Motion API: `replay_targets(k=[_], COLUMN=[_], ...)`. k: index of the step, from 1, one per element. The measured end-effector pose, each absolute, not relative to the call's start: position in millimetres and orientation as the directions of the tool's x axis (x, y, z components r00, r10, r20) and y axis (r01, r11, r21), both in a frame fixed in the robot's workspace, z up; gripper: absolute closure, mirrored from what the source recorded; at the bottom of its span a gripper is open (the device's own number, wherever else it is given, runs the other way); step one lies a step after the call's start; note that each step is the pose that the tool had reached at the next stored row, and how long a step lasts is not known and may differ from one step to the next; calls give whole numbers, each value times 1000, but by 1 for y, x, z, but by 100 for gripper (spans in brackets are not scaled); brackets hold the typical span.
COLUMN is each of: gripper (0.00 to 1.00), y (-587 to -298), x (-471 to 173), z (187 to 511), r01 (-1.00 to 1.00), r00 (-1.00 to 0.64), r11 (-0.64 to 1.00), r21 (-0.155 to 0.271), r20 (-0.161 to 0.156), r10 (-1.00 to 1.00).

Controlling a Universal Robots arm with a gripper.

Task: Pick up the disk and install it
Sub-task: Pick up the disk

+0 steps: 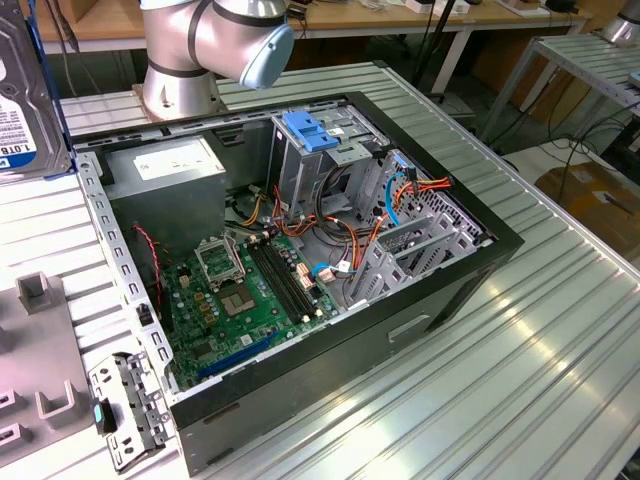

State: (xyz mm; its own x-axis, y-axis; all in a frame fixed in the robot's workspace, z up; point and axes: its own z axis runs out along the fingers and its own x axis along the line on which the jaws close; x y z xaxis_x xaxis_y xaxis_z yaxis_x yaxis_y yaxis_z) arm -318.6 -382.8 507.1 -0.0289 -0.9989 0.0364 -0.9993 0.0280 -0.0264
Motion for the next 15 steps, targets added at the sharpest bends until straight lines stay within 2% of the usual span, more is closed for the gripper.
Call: replay_targets(k=[15], gripper=[63], y=[-384], x=[-300], z=[507], r01=[-999], r00=[-28], r11=[27], r21=[-26], r20=[36], r10=[-999])
